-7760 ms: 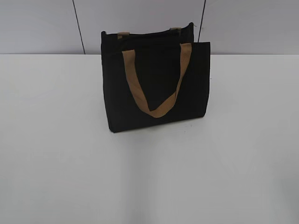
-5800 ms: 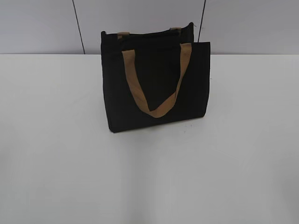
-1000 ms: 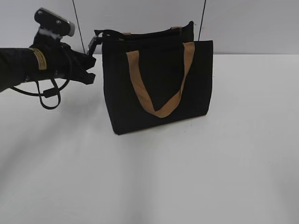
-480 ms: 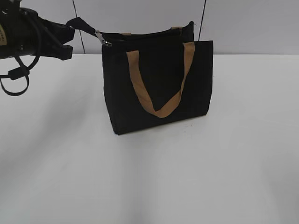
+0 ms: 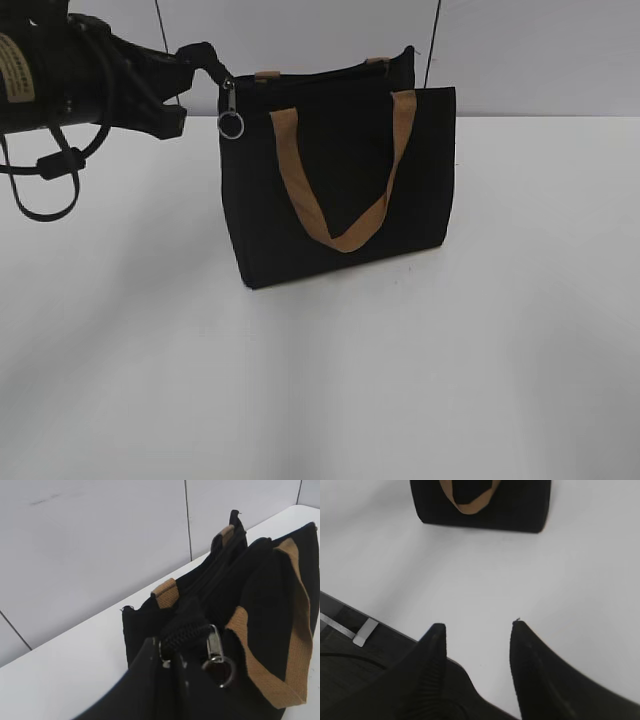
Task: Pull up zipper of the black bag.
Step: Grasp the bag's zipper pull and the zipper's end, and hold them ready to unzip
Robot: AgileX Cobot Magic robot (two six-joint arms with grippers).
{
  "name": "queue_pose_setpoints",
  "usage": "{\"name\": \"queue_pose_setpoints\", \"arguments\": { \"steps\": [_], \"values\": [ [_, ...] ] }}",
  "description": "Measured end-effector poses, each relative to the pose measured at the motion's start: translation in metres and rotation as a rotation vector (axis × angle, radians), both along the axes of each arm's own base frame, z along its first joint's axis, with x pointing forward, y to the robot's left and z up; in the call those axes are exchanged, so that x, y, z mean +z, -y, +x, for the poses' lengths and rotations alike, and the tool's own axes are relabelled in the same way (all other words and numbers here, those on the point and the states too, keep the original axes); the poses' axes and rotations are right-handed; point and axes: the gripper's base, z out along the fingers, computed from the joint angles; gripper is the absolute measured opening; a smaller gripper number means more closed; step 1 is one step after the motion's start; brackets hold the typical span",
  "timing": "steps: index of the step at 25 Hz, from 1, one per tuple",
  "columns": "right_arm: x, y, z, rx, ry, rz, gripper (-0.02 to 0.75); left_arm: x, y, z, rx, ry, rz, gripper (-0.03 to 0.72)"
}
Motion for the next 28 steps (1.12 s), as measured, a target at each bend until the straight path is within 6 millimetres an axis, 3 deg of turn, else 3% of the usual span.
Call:
{"name": "queue_pose_setpoints", "arguments": {
  "steps": [11,20,28],
  "values": [
    [0.017,-0.015,0.063,0.172,0.061,0.100,0.324,0.009,-0.002,-0.004,0.002,0.025,-0.017,0.022],
    [0.014,-0.023,0.123,0.244,0.067,0.200,0.324,0.012,-0.001,-0.004,0.009,0.027,-0.065,0.022],
    [0.037,-0.024,0.173,0.277,0.108,0.183,0.324,0.019,0.002,-0.004,-0.007,0.068,-0.152,0.022]
  ]
}}
